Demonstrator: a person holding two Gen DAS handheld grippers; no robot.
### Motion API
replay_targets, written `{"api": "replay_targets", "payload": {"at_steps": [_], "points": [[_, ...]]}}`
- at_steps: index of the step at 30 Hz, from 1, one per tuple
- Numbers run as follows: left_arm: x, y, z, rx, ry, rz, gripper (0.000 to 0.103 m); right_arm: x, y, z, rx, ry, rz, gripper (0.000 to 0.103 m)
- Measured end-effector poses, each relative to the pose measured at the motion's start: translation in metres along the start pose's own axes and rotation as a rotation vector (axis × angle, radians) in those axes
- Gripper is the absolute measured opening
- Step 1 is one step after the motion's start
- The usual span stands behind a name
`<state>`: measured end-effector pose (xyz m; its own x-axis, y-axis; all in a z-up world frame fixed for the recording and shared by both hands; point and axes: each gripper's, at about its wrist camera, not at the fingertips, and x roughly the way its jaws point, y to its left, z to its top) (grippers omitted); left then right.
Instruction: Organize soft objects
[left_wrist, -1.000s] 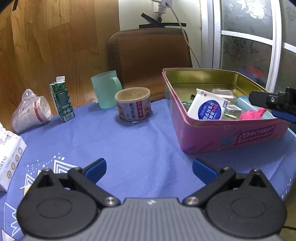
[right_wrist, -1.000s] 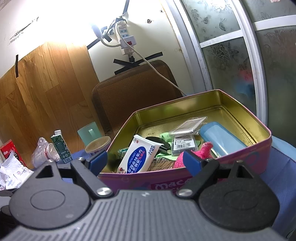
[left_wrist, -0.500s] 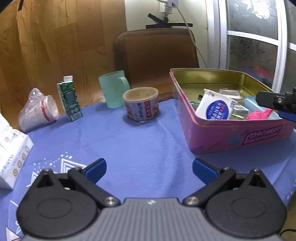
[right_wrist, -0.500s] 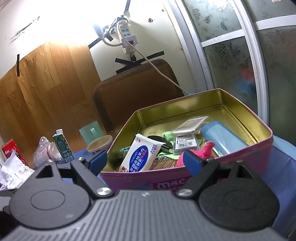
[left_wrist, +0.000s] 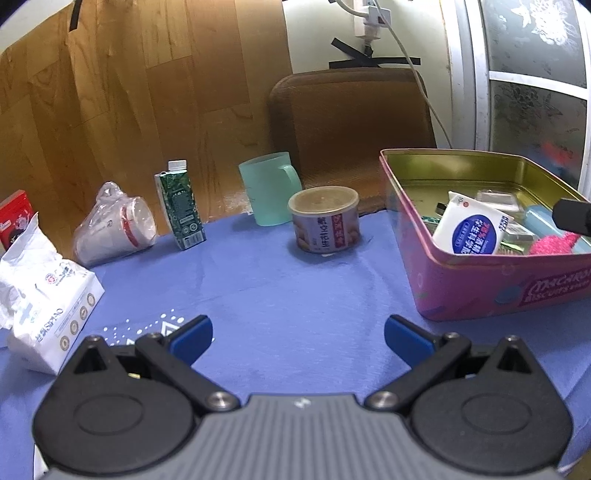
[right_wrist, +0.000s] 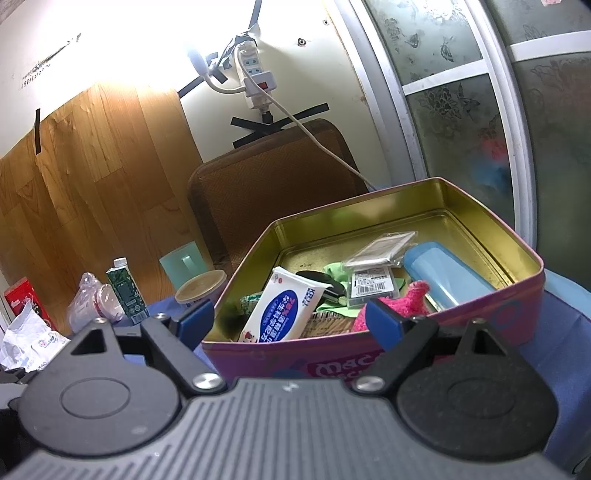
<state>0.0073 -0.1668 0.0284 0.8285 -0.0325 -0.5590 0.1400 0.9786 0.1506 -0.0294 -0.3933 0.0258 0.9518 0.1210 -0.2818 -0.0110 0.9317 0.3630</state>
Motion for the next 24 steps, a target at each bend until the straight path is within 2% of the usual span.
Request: {"api": "replay_targets", "payload": {"at_steps": [4,18,24], "points": [[-0.0004,-0.0031,-0.0015,0.03,-0.008,0.033,0.103,-0.001,-0.001,-0.0004,0.007,-0.001,-0.001,0.091],[0.0007,-0.0079,-0.0046,0.064,0.012,0.034,0.103,-0.0035,-0.0029,-0.004,0.021,0.002,-0.005,0.091],[0.0033,-0.0076,-0.0054,0.057,0.051,0.008,0.103,-0.0033,0.0015,-0.0069,0.009,0.013,0.009,0.091]]}}
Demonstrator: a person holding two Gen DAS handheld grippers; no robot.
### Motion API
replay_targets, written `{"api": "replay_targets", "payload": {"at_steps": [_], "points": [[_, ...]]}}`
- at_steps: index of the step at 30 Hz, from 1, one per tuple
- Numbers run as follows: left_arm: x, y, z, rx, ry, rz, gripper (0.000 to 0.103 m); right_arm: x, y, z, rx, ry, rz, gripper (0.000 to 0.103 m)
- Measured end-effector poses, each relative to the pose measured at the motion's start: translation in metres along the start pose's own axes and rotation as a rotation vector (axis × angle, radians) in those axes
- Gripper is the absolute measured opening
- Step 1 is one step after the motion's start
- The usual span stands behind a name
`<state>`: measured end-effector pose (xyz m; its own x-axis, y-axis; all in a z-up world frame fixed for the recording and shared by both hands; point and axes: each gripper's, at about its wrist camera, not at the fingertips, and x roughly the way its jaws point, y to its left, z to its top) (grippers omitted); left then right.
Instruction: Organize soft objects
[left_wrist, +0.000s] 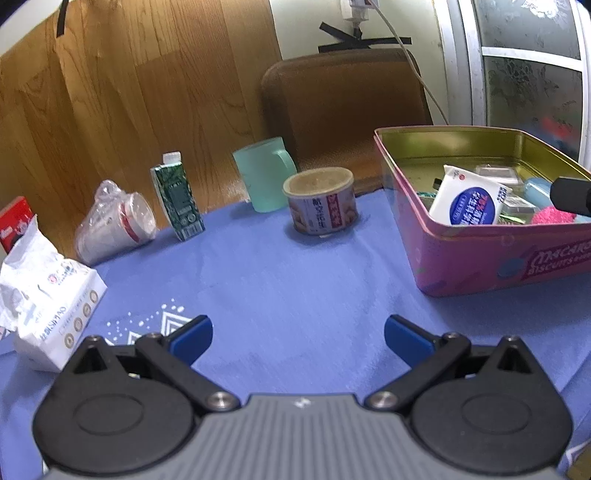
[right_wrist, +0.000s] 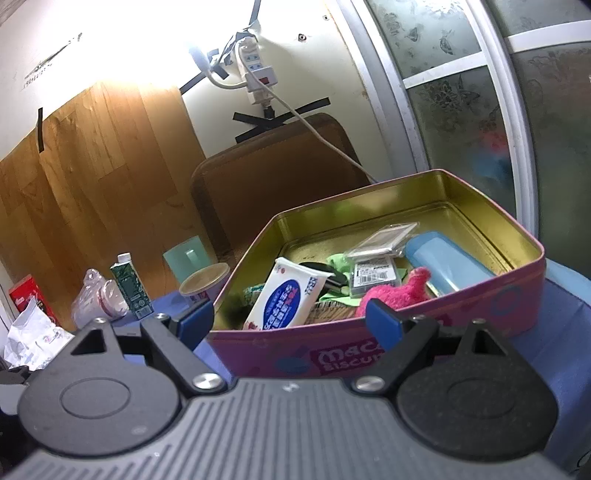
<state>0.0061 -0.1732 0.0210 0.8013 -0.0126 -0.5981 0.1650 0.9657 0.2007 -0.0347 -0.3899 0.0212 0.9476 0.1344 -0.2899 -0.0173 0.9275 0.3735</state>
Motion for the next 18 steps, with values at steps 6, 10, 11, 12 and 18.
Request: {"api": "replay_targets", "payload": {"at_steps": [6,10,11,12,18], "points": [[0.0005,-0.0017,-0.0021,0.01,0.018,-0.014,0.103,-0.0009,-0.0032,-0.0009,0.016,0.003,-0.004,0.091],[-0.0005,-0.0026,-0.0016,0.015,0.02,-0.022,0.103,-0.002,-0.0035,-0.0006,0.02,0.001,0.0,0.091],[-0.0009,-0.003,-0.0015,0.016,0.02,-0.024,0.103,-0.0022,-0.0031,-0.0006,0.019,0.001,0.0,0.091],[-0.0013,-0.0035,-0.0016,0.017,0.02,-0.026,0.103,-0.0024,-0.0028,-0.0006,0.019,-0.001,0.0,0.091],[-0.0019,-0.0047,-0.0019,0.023,0.027,-0.042,0.103,-0.0037,-0.0053,-0.0007,0.023,-0.004,-0.001,0.091]]}}
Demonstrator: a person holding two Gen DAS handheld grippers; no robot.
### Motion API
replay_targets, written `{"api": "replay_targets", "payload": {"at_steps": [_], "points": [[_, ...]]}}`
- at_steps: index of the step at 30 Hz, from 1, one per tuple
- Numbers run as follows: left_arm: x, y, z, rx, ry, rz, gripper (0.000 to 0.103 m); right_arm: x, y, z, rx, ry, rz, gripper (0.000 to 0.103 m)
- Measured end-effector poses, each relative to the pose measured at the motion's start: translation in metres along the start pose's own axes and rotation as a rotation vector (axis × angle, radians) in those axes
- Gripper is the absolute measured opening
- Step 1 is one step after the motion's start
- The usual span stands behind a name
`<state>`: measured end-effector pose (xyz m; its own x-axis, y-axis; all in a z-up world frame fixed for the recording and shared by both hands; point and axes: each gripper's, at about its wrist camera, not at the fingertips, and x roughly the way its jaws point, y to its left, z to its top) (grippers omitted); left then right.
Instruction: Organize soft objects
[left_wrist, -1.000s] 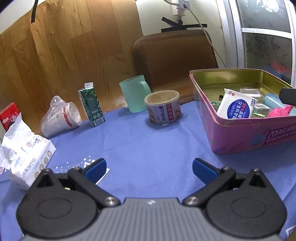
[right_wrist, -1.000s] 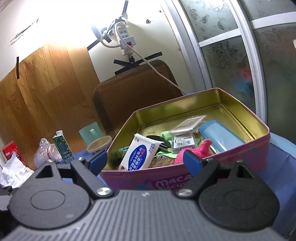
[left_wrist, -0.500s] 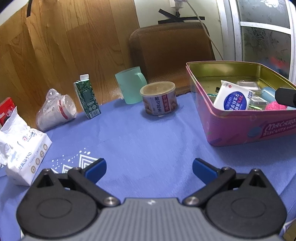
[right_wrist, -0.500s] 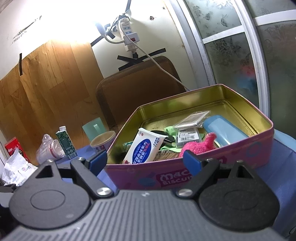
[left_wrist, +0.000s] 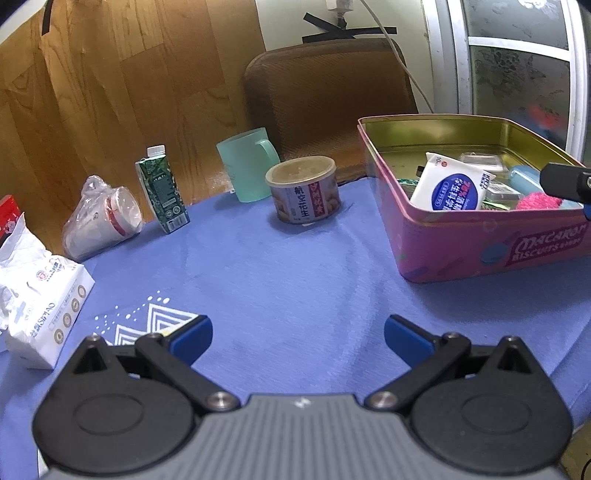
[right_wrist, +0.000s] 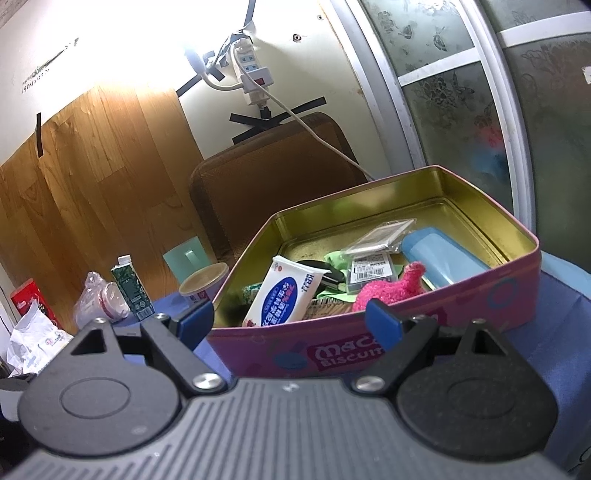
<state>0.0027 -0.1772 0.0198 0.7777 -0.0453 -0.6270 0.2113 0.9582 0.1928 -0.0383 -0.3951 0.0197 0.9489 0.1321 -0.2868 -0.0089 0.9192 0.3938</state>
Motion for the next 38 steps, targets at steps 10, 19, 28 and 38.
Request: {"api": "replay_targets", "payload": {"at_steps": [10,19,28,38], "points": [[-0.003,-0.006,-0.001,0.012,0.01,-0.026,0.103,-0.003,-0.001,-0.001,0.006,-0.005,-0.001,0.091],[-0.007,-0.011,-0.002,0.026,0.01,-0.034,0.103,-0.007,-0.003,0.0,0.013,-0.014,0.0,0.091],[-0.009,-0.017,-0.001,0.036,0.019,-0.048,0.103,-0.012,-0.006,0.0,0.019,-0.026,0.0,0.091],[-0.028,-0.012,0.0,0.011,-0.063,-0.138,0.103,-0.013,-0.003,-0.002,0.011,-0.02,0.003,0.091]]}}
